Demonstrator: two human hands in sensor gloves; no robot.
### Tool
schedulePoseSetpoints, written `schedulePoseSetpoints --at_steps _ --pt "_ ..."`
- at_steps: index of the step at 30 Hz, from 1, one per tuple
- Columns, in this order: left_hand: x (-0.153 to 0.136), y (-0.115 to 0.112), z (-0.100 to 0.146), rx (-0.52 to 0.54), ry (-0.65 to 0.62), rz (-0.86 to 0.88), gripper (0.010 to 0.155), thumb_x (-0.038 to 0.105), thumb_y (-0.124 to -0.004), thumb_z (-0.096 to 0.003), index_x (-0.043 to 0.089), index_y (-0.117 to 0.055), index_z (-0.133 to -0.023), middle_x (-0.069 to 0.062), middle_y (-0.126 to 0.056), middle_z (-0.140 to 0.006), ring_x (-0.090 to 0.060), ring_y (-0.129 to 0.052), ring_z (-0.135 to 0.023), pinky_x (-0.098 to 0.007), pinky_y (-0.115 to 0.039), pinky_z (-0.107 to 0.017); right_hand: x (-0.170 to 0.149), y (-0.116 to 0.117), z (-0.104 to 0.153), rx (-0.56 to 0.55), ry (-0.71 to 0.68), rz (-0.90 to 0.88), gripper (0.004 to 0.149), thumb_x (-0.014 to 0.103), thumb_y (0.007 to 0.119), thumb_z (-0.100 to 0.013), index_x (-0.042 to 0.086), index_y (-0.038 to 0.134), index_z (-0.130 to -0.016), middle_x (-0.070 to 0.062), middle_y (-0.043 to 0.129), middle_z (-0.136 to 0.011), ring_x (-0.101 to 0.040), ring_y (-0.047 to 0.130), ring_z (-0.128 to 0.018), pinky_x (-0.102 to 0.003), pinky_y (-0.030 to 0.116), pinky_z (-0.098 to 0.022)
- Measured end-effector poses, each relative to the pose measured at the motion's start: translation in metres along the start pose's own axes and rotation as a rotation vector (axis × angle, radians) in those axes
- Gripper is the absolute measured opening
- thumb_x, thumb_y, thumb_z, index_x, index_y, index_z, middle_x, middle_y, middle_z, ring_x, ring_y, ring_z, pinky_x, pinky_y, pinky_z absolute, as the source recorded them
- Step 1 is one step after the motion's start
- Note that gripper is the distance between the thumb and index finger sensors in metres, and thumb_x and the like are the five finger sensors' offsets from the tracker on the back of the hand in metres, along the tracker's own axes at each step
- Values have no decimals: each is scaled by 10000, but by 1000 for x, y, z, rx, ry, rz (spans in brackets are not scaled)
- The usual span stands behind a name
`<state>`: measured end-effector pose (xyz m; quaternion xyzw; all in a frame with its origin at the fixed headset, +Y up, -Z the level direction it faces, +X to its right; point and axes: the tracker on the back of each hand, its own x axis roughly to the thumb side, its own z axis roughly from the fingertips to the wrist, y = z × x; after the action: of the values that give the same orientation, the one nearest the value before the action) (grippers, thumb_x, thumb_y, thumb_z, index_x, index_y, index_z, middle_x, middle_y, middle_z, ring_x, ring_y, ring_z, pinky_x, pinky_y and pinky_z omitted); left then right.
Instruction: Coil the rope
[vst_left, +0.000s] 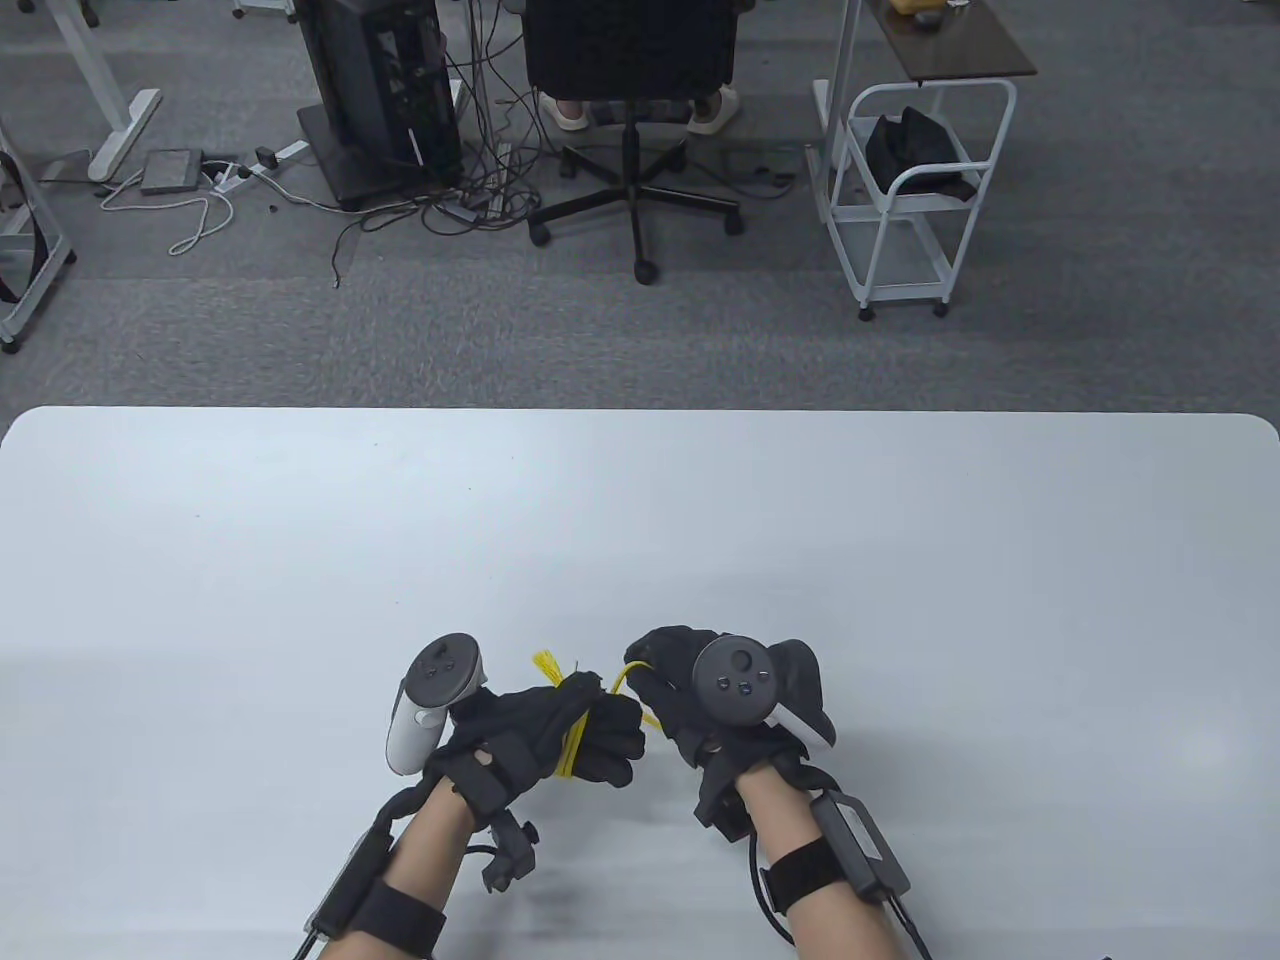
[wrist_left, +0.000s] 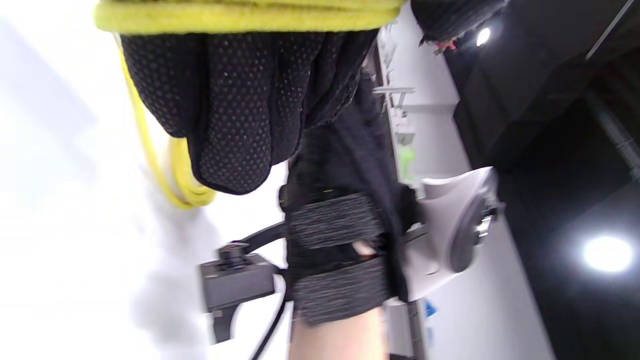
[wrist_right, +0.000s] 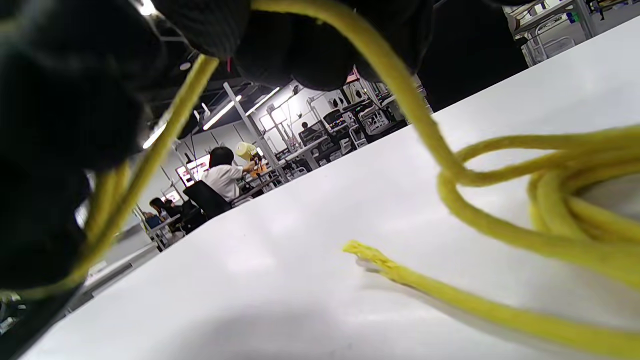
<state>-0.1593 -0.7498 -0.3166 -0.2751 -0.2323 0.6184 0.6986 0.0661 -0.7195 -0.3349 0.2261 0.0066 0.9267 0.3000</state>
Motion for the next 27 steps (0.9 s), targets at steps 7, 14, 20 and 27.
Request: schedulePoseSetpoints --at_steps 7,14,20,27 --pt "-5 -3 -1 34 70 -95 708 520 -411 -615 83 -782 -1030 -260 -912 -952 -374 -1027 -715 -429 -791 -575 16 4 0 -25 -51 -77 405 392 693 -593 163 703 -927 -148 717 -1006 -467 721 -890 -747 487 -653" --pt "-8 2 4 150 38 34 738 526 -375 -608 60 -717 -1067 -286 -842 -1003 -405 -977 -773 -451 -751 -610 36 13 3 -70 -135 -65 418 375 680 -597 155 675 -952 -158 670 -1037 -467 705 -899 -735 497 -655" --pt "-3 8 10 282 31 -27 701 535 -442 -622 65 -698 -1075 -277 -834 -1009 -382 -976 -785 -437 -755 -613 43 16 5 -85 -180 -26 427 364 677 -597 147 669 -965 -155 648 -1055 -469 688 -912 -739 486 -658" --pt "2 12 15 437 -27 -70 623 493 -528 -629 98 -655 -1095 -251 -775 -1063 -375 -925 -853 -432 -724 -650 43 17 6 -73 -202 2 424 382 689 -594 166 691 -959 -149 662 -1050 -464 688 -916 -744 478 -660"
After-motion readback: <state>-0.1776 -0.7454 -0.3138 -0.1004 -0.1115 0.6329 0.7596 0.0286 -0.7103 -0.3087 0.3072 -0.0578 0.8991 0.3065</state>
